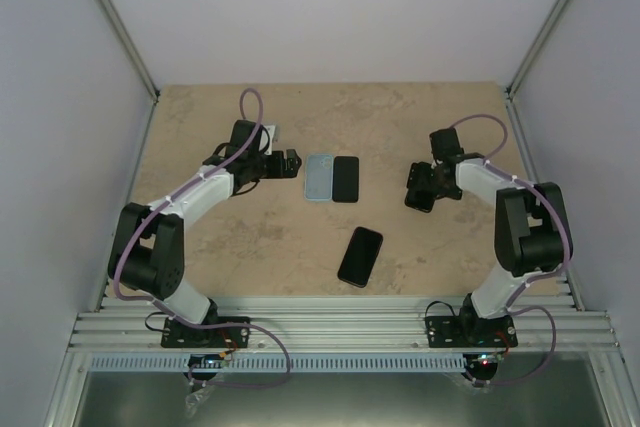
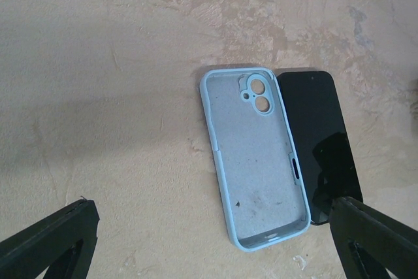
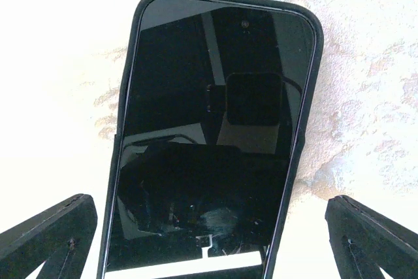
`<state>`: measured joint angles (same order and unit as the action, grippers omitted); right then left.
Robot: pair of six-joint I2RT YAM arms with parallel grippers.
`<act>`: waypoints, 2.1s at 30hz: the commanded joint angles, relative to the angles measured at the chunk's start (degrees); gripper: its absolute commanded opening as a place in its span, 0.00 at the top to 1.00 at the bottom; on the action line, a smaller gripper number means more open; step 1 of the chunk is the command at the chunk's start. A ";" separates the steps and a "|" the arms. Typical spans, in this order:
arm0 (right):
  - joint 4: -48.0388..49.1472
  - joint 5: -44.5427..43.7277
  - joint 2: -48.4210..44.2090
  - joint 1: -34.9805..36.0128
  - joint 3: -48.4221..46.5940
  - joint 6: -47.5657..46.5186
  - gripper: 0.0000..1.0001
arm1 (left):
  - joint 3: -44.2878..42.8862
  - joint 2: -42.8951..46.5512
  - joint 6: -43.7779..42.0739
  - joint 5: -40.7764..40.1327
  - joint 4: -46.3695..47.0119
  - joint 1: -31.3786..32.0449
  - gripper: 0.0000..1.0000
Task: Take the phone out of the phone case
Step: Pick up the phone at the center of the board.
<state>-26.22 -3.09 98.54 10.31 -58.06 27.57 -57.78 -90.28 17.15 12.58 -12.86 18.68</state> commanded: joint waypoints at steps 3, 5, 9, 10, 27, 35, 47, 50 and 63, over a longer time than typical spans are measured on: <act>-1.20 -2.67 0.52 0.83 -0.80 1.73 0.02 | -0.32 -0.49 0.60 0.53 1.09 -0.31 0.01; -1.67 -3.30 1.59 1.37 -1.56 1.96 0.02 | -0.32 -0.44 0.63 0.53 1.11 -0.31 0.01; -1.97 -3.61 3.27 2.04 -2.66 2.24 0.02 | -0.05 -0.15 0.52 0.22 1.23 -0.31 0.01; -1.94 -3.80 3.82 2.15 -2.87 2.27 0.02 | 0.14 -0.09 0.56 0.30 1.31 -0.31 0.01; -2.36 -4.87 9.16 2.61 -3.53 2.66 0.06 | 0.49 0.05 0.53 -0.13 1.52 -0.31 0.01; -2.94 -6.71 9.72 2.74 -3.47 -0.28 0.24 | 0.43 0.21 0.65 -0.49 1.48 -0.31 0.00; 2.36 -2.97 -1.22 4.52 -1.42 -11.04 0.41 | 0.78 1.34 -0.40 -0.77 1.42 -0.31 0.00; 3.34 -1.70 -2.90 4.93 -0.67 -14.28 0.41 | 0.69 1.33 -0.72 0.00 1.26 -0.31 0.01; 11.51 10.51 -13.04 7.66 5.91 -29.98 0.41 | 3.04 4.21 -1.79 9.97 4.47 -0.31 0.00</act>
<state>-20.49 1.56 90.26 16.38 -52.66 4.93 -55.55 -88.73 17.32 16.67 -10.85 18.59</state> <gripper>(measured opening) 0.823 0.994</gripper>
